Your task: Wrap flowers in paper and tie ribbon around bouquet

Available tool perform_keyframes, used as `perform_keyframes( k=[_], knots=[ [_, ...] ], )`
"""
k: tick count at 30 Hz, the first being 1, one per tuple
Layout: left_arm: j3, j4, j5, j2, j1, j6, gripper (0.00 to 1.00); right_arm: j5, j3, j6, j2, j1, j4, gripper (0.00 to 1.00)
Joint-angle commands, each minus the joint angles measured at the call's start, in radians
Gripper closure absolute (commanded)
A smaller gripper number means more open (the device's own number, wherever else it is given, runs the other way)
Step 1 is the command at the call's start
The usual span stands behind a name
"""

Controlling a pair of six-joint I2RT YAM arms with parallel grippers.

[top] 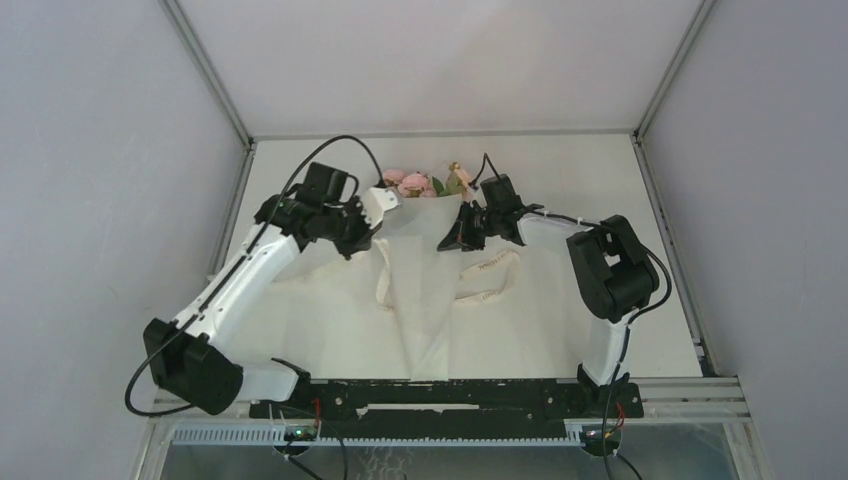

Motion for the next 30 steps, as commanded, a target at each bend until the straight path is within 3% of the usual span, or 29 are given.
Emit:
perform_keyframes(
  k=[1,6,12,20,24,30],
  knots=[
    [0.039,0.060,0.202,0.138,-0.096,-0.196,1.00,0.026,-0.073,0.067,-0.041,0.021,0.125,1.00],
    [0.098,0.195,0.284,0.402,-0.160,-0.312,1.00,0.076,-0.125,0.069,-0.050,0.052,0.138,1.00],
    [0.185,0.242,0.206,0.616,-0.198,-0.370,1.00,0.211,-0.158,0.039,-0.144,0.070,0.042,0.70],
    [0.154,0.240,0.147,0.696,-0.214,-0.337,1.00,0.499,-0.174,-0.040,-0.373,0.103,-0.266,0.46],
    [0.136,0.243,0.156,0.696,-0.213,-0.326,1.00,0.637,-0.217,-0.070,-0.481,0.022,-0.393,0.38],
    [0.121,0.255,0.161,0.674,-0.214,-0.322,1.00,0.631,-0.158,-0.232,-0.352,-0.115,-0.512,0.31]
  ],
)
